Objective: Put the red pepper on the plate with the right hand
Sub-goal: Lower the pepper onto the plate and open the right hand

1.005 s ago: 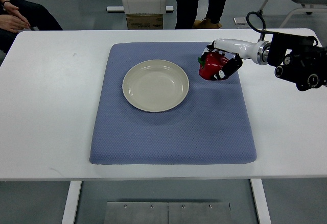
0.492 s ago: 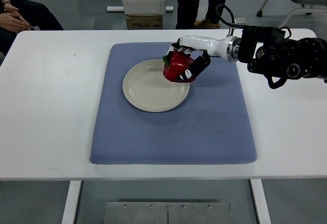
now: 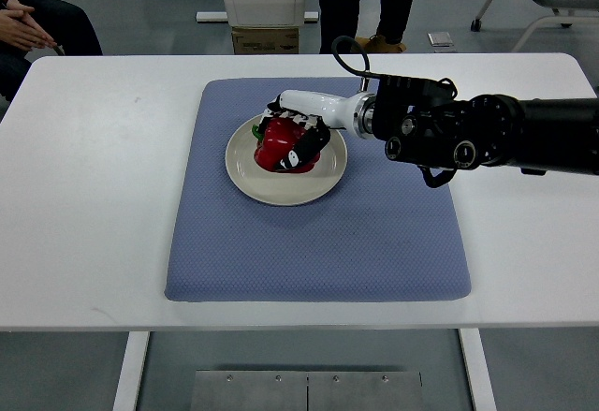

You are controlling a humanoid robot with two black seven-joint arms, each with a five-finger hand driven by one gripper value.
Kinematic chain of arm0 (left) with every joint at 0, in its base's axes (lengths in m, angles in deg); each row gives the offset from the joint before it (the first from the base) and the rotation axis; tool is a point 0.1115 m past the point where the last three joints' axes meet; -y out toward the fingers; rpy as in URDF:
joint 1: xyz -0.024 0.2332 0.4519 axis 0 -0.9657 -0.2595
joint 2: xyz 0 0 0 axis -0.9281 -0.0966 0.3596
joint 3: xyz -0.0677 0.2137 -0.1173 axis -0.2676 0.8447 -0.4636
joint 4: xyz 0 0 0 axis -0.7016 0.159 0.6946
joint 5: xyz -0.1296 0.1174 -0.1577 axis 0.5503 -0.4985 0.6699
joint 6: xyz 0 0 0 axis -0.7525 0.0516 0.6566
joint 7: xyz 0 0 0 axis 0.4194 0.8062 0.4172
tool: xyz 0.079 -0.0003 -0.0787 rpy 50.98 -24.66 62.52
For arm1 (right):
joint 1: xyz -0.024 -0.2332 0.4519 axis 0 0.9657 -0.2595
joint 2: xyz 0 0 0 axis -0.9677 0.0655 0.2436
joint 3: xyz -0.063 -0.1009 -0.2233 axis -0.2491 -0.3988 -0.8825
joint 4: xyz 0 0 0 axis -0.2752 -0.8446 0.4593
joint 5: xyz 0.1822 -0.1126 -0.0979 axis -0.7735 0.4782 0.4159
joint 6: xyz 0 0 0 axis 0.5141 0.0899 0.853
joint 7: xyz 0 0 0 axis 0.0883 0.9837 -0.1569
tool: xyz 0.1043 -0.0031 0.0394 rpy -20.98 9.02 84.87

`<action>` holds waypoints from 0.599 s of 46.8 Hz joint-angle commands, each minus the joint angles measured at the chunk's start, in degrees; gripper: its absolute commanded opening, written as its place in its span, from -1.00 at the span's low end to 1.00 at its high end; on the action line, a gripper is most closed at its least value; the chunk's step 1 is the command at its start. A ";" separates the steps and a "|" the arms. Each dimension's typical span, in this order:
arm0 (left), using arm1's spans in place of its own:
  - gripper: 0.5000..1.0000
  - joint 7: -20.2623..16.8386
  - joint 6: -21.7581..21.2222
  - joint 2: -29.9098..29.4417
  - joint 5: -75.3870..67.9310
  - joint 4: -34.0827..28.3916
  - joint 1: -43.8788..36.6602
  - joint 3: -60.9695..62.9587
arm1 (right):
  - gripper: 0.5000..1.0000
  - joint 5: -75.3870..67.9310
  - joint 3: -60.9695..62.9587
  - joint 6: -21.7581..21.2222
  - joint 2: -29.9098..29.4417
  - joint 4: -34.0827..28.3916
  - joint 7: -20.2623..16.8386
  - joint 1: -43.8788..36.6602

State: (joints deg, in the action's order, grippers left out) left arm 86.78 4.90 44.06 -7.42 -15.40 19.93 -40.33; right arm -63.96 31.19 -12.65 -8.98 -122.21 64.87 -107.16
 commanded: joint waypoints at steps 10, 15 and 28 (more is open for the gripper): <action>1.00 0.00 0.00 0.00 0.00 0.00 0.00 -0.01 | 0.35 0.00 0.24 0.35 -0.01 0.18 0.09 1.58; 1.00 0.00 0.00 0.00 0.00 0.00 0.00 -0.01 | 1.00 0.00 1.65 0.35 -0.01 0.18 0.00 2.11; 1.00 0.00 0.00 0.00 0.00 0.00 0.00 -0.01 | 1.00 0.09 2.97 0.35 -0.01 0.27 0.09 1.49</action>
State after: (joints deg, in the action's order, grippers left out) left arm 86.78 4.90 44.06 -7.42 -15.40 19.93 -40.33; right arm -63.90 33.36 -12.38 -8.99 -122.09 64.80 -105.49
